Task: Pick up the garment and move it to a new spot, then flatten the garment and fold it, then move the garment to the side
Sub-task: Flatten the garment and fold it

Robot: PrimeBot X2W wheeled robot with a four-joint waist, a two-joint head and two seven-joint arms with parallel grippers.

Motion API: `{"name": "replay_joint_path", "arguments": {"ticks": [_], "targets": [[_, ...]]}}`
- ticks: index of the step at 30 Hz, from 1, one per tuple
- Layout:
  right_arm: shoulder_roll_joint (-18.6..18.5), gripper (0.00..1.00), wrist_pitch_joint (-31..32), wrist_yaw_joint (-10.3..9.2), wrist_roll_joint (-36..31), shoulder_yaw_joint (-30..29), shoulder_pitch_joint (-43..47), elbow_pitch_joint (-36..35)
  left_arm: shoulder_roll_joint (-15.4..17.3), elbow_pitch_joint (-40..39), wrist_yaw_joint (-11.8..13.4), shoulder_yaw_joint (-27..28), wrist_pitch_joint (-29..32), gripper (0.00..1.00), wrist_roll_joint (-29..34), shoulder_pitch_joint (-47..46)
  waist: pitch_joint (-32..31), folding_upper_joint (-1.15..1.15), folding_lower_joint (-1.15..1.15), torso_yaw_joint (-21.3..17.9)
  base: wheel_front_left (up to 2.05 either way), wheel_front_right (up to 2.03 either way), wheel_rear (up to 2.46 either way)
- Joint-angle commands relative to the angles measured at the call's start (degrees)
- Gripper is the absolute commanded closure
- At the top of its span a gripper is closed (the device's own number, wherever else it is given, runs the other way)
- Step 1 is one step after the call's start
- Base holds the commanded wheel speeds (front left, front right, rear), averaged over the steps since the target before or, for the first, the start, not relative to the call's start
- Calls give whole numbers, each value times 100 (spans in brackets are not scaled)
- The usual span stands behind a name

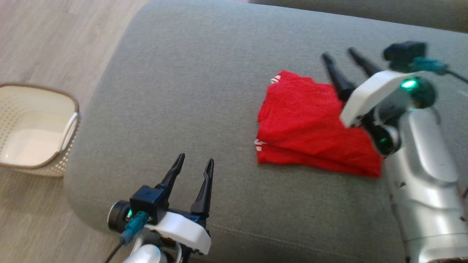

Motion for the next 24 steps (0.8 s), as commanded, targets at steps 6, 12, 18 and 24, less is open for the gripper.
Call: {"name": "replay_joint_path", "arguments": {"ticks": [6, 12, 18, 24], "targets": [[73, 0, -328, -2, -908, -814, 311, -1109, 117, -338, 147, 399, -58, 0, 33, -38, -50, 0, 0, -515, 0, 0, 0], [73, 0, -643, -2, -1098, -989, 1090, -1892, 137, -470, 322, 746, -83, 0, 45, 87, -125, 0, 0, -868, 0, 0, 0], [73, 0, -1437, -2, -791, -779, 2211, -2505, -7, -847, 421, 1500, -94, 0, 84, 457, -273, 0, 0, -1305, 0, 0, 0], [43, 0, -2188, -2, -959, -607, 2933, -2413, -115, -960, 223, 1964, -95, 0, 710, 813, -441, 0, 0, -1527, 0, 0, 0]]}}
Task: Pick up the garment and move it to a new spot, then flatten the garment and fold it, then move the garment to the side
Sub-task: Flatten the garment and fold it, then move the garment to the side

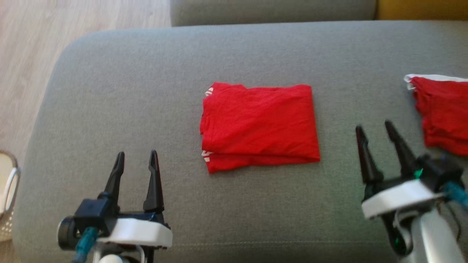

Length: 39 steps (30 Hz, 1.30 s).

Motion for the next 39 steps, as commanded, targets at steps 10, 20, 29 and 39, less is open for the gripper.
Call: {"name": "replay_joint_path", "arguments": {"ticks": [10, 20, 29, 39], "targets": [[11, 0, -333, -2, -632, 17, 718, -403, -242, -79, -368, 602, -69, 0, 989, 453, -514, 0, 1, -126, 0, 0, 0], [20, 0, -336, -2, -397, 64, 1268, -675, -594, 243, -810, 1064, -70, 0, 1273, 838, -808, 0, 1, -158, 0, 0, 0], [21, 0, -336, -2, -294, 140, 1248, -595, -832, 358, -1131, 1350, -70, 0, 1483, 947, -872, 0, 1, -177, 0, 0, 0], [21, 0, -337, -2, -236, 131, 1257, -533, -1001, 473, -1370, 1460, -70, 0, 1659, 947, -812, 0, 1, -26, 0, 0, 0]]}}
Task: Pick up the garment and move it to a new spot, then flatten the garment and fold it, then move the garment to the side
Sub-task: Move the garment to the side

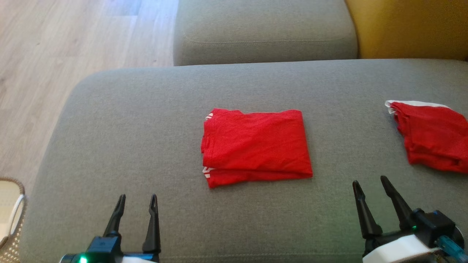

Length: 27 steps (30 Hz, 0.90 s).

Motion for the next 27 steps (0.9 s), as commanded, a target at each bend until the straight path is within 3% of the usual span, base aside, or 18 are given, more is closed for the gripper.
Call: {"name": "replay_joint_path", "arguments": {"ticks": [1, 8, 18, 27], "targets": [[-49, 0, -60, -2, 55, 110, -205, -150, -69, -159, -48, 206, -70, 0, 53, -224, 14, 0, 0, 57, 0, 0, 0], [-49, 0, -60, -2, 744, 121, -505, 603, -164, -111, -175, 158, -70, 0, 176, -249, 84, 0, 0, 432, 0, 0, 0], [-53, 0, -6, -2, 1532, -331, -2080, 2302, -277, -175, -293, -54, -70, 0, 266, -485, 691, 0, 0, 1056, 0, 0, 0], [-410, 0, 833, -2, 1981, -278, -3498, 3539, -347, -241, -292, -293, -70, 0, 244, -1000, 1476, 0, 0, 1339, 0, 0, 0]]}}
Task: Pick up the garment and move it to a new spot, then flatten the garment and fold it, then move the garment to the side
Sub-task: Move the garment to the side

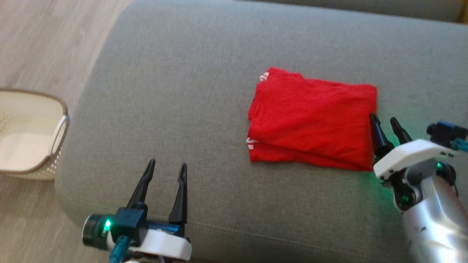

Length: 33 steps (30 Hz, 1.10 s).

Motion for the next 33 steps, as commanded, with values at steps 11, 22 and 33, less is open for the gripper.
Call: {"name": "replay_joint_path", "arguments": {"ticks": [11, 22, 33], "targets": [[-123, 76, 880, -2, 301, 442, -547, 494, -61, -226, 98, -17, -70, 0, -50, -570, 593, 0, -2, 125, 0, 0, 0], [-269, 100, 775, -2, -152, 521, -447, -159, -63, -242, 111, 58, -70, 0, -5, -591, 465, 0, -2, -402, 0, 0, 0], [-1011, 100, 1635, -2, -849, 374, -320, -2062, -32, -293, -9, 213, -70, 0, 147, -652, 526, 0, -2, -1435, 0, 0, 0]]}}
